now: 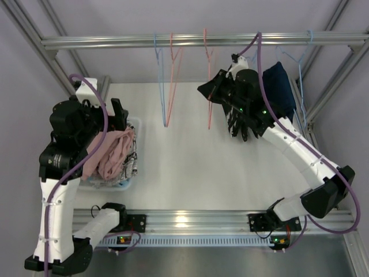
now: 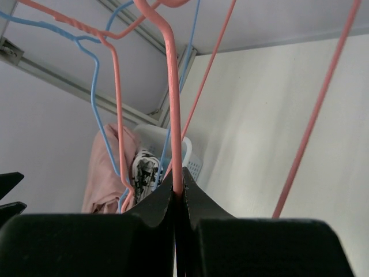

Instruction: Remove the trousers from the hanger

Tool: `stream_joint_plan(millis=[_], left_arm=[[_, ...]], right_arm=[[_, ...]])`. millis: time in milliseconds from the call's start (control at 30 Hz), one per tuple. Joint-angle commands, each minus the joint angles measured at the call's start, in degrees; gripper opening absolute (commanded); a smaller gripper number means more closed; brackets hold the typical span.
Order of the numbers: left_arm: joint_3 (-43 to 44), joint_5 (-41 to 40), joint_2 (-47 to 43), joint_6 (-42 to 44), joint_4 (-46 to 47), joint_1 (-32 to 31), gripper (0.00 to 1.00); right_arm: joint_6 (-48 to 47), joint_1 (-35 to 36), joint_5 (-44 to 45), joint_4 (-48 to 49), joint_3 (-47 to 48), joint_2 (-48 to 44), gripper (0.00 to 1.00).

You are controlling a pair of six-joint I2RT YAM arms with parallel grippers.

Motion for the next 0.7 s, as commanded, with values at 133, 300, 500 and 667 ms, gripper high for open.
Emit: stream_joint_plan(millis=[133, 300, 500, 667], left_arm=[[-1.0, 0.4, -0.3, -2.3, 2.2, 0.2, 0.99], [-1.7, 1.0, 0.0, -2.7, 2.3, 0.2, 0.99], [-2.7, 0.4, -0.3, -2.7, 2.4, 0.2, 0.99], [-4.4, 3.3, -0.5, -1.0, 1.7, 0.2, 0.99]], right_arm=[[0.6, -0.4, 0.0, 6.8, 1.7, 0.4, 0.00], [0.2, -1.9, -1.0, 8.4, 5.2, 3.5, 0.00], [2.1, -2.2, -2.7, 8.8, 5.0, 4.8, 0.00], [3.9, -2.2, -5.5, 10.2, 0.5, 4.3, 0.05]])
